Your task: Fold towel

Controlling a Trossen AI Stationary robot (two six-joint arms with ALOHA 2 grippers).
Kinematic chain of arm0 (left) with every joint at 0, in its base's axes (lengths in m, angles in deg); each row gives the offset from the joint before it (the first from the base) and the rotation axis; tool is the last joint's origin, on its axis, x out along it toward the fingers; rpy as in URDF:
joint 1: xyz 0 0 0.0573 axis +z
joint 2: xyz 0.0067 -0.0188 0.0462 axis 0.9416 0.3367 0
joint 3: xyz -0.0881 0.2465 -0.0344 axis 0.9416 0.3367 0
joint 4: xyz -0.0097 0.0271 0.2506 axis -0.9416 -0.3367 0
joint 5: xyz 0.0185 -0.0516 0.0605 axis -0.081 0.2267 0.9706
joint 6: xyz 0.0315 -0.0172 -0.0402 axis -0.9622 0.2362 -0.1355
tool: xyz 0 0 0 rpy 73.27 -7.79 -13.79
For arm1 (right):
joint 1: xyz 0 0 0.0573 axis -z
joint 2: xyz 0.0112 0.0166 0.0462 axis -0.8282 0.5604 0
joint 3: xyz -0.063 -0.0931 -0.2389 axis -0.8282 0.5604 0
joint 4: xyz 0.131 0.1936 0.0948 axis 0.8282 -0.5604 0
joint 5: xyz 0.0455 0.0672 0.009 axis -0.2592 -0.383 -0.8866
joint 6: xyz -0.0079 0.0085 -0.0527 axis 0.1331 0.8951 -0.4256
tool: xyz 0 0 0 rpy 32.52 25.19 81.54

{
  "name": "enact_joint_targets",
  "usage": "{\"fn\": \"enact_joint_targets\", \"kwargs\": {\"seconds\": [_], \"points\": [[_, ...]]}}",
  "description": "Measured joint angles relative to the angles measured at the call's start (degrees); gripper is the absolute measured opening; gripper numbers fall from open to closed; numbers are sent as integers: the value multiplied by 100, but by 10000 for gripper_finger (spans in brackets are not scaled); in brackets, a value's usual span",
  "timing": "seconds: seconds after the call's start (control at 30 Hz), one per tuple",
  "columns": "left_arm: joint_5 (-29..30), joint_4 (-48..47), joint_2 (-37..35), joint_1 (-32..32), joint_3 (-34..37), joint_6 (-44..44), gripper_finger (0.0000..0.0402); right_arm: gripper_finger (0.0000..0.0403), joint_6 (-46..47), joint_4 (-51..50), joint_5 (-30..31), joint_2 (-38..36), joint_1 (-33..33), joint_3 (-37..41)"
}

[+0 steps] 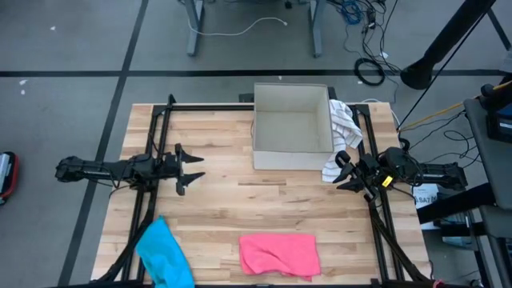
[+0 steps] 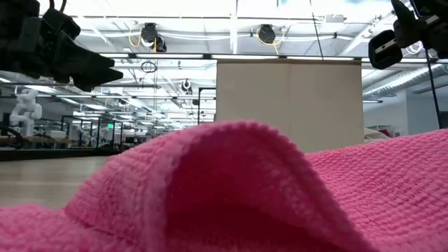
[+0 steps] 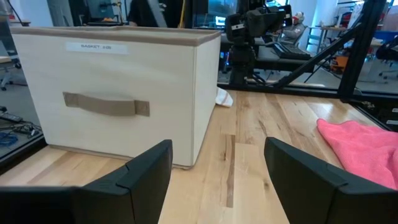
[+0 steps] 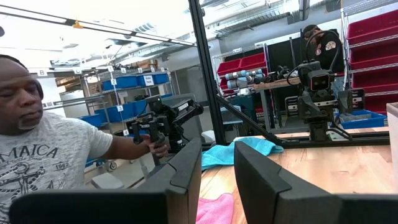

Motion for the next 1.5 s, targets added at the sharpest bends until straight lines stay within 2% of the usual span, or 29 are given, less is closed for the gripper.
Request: {"fn": "enact_joint_targets", "kwargs": {"seconds": [0.37, 0.6, 0.83, 0.9, 1.03, 1.17, 1.23, 1.37, 1.5], "points": [[85, 293, 2, 0, 0, -41, 261, 82, 0, 0, 0, -2, 2, 2], [773, 2697, 0, 2, 0, -503, 261, 82, 0, 0, 0, 0, 0, 2], [794, 5241, 0, 2, -1, -461, 261, 82, 0, 0, -1, -1, 1, 2], [537, 5786, 0, 4, -74, -451, 261, 82, 0, 0, -1, -1, 0, 2], [-423, 6390, -2, 2, -649, -737, 261, 82, 0, -4, 0, 0, 0, 2], [-1072, 6196, 130, 2, -1487, -898, 261, 82, 0, -4, -2, -2, 0, 2], [-1137, 5843, 324, 2, -1925, -976, 261, 82, 0, -4, -2, -2, 2, 2], [-1078, 4276, 898, 2, -2970, -1290, 261, 82, 0, -2, 0, -1, 2, 1], [-665, 2348, 1702, 2, -4082, -1498, 261, 82, 0, -15, 0, -2, 1, 1]]}}
